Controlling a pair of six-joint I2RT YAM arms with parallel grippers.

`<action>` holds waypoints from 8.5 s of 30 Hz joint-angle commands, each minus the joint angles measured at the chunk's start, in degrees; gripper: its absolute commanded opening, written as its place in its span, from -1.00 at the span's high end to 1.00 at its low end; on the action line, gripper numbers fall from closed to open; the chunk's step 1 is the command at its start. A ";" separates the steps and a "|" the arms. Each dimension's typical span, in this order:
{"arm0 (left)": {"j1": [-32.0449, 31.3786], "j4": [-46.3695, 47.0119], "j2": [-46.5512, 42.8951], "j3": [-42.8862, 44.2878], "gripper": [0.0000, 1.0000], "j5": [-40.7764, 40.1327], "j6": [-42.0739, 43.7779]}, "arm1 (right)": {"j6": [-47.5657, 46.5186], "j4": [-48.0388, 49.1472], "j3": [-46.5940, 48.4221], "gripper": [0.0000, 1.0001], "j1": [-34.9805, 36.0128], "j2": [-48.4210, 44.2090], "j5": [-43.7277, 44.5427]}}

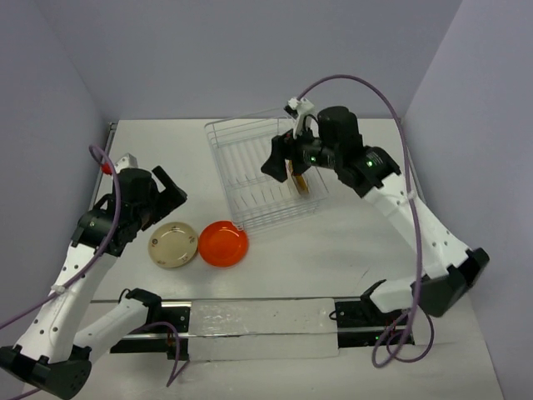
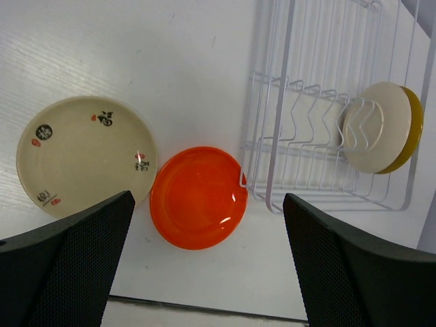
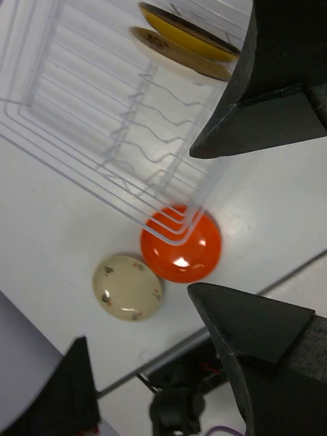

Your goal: Load the plates into the dish rack

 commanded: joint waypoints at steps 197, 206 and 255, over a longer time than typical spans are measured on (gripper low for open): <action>-31.11 -10.16 72.88 76.66 0.41 -30.28 4.42 | 11.93 -2.44 -33.65 -0.87 -7.07 -36.29 39.37; -31.15 -7.93 74.78 76.87 0.00 -26.71 7.52 | 11.72 -2.44 -33.76 -0.88 -7.20 -36.61 39.42; 31.46 6.11 3.84 -31.18 -0.89 7.21 -20.39 | 11.75 0.81 -36.10 -0.94 -8.13 -38.14 32.33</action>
